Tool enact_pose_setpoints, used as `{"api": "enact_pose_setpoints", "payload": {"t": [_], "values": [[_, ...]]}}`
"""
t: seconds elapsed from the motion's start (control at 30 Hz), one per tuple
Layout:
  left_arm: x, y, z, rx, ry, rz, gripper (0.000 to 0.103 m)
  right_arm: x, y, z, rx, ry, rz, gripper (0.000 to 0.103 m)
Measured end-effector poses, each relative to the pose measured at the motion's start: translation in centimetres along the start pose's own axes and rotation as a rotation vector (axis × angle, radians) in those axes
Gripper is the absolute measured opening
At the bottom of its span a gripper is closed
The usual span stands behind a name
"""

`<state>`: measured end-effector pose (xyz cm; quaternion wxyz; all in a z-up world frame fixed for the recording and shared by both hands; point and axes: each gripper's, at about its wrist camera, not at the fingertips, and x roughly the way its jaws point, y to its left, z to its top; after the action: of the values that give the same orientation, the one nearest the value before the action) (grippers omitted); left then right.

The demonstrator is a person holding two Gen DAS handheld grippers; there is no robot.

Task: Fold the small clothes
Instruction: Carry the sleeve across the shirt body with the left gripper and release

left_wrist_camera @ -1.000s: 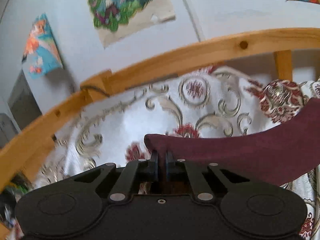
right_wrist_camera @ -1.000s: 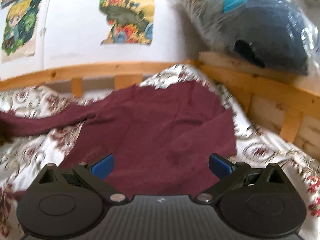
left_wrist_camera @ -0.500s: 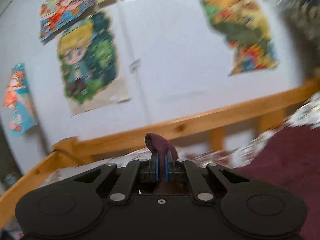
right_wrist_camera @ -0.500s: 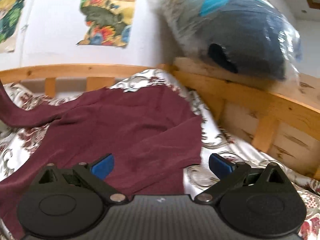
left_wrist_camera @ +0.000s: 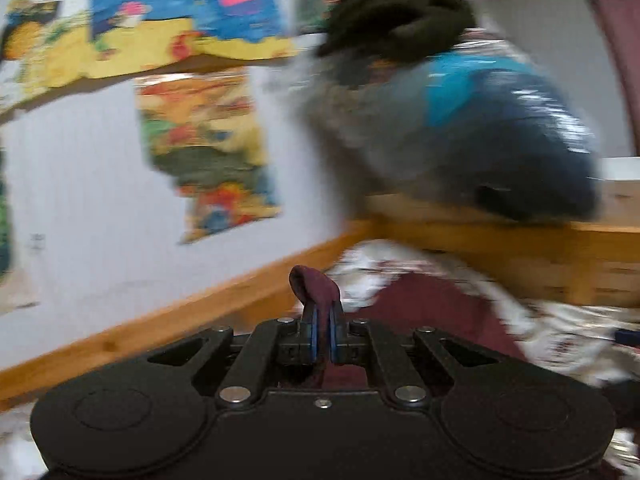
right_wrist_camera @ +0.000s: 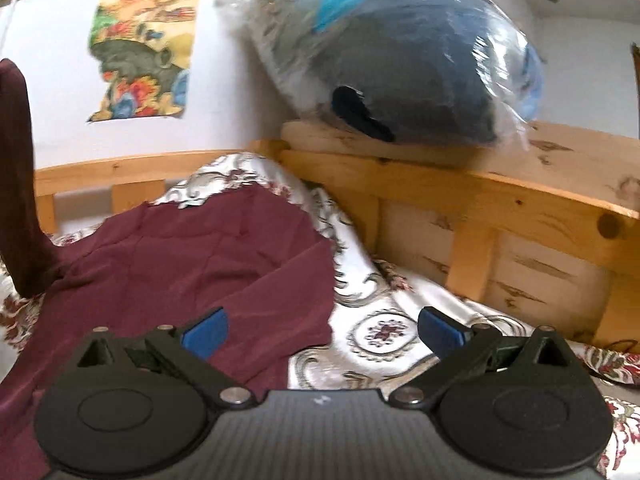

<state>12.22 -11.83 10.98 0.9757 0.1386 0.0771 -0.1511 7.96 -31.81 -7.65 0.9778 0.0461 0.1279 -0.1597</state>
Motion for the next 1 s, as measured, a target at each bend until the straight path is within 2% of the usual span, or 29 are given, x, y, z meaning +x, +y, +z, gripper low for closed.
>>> {"api": "enact_pose_setpoints", "payload": {"t": [0.07,0.2,0.3,0.37,0.5,0.6,0.63,0.7,0.73,0.77,0.87,0.93,1.0], "values": [[0.1,-2.0,-1.4,-0.015,-0.003,-0.076,0.005,0.5,-0.4,0.1,-0.017,0.006,-0.020,0.103],[1.3,-5.7,-4.2,-0.047,0.040,-0.167,0.005,1.1,-1.4,0.0,-0.024,0.017,-0.060,0.103],[2.0,-8.1,-6.7,-0.038,0.084,-0.205,0.006,1.5,-2.3,-0.1,0.005,0.030,-0.071,0.103],[2.3,-9.6,-8.7,-0.018,0.101,-0.204,0.006,1.7,-2.8,-0.1,0.029,0.027,-0.065,0.103],[3.3,-10.6,-11.2,-0.035,0.167,-0.222,0.006,2.1,-3.2,-0.2,0.067,0.016,-0.053,0.103],[3.6,-10.9,-12.5,-0.030,0.208,-0.263,0.012,2.4,-3.2,-0.4,0.068,0.026,-0.057,0.103],[3.6,-11.0,-12.8,-0.026,0.219,-0.274,0.017,2.5,-3.2,-0.4,0.066,0.027,-0.056,0.103],[3.4,-11.2,-13.4,-0.018,0.229,-0.260,0.035,2.5,-3.1,-0.4,0.058,0.022,-0.059,0.103],[3.3,-11.2,-13.5,-0.015,0.228,-0.250,0.053,2.4,-3.0,-0.4,0.054,0.021,-0.062,0.103],[3.1,-11.1,-13.6,-0.014,0.220,-0.239,0.067,2.5,-2.9,-0.4,0.051,0.021,-0.064,0.103],[2.3,-10.5,-13.6,-0.029,0.202,-0.236,0.084,2.5,-2.6,-0.6,0.043,0.032,-0.049,0.103],[2.1,-9.9,-13.8,-0.032,0.213,-0.227,0.091,2.5,-2.3,-0.7,0.031,0.037,-0.027,0.103],[2.1,-9.1,-14.0,-0.030,0.244,-0.202,0.093,2.4,-1.7,-0.8,0.012,0.039,-0.010,0.103]]}}
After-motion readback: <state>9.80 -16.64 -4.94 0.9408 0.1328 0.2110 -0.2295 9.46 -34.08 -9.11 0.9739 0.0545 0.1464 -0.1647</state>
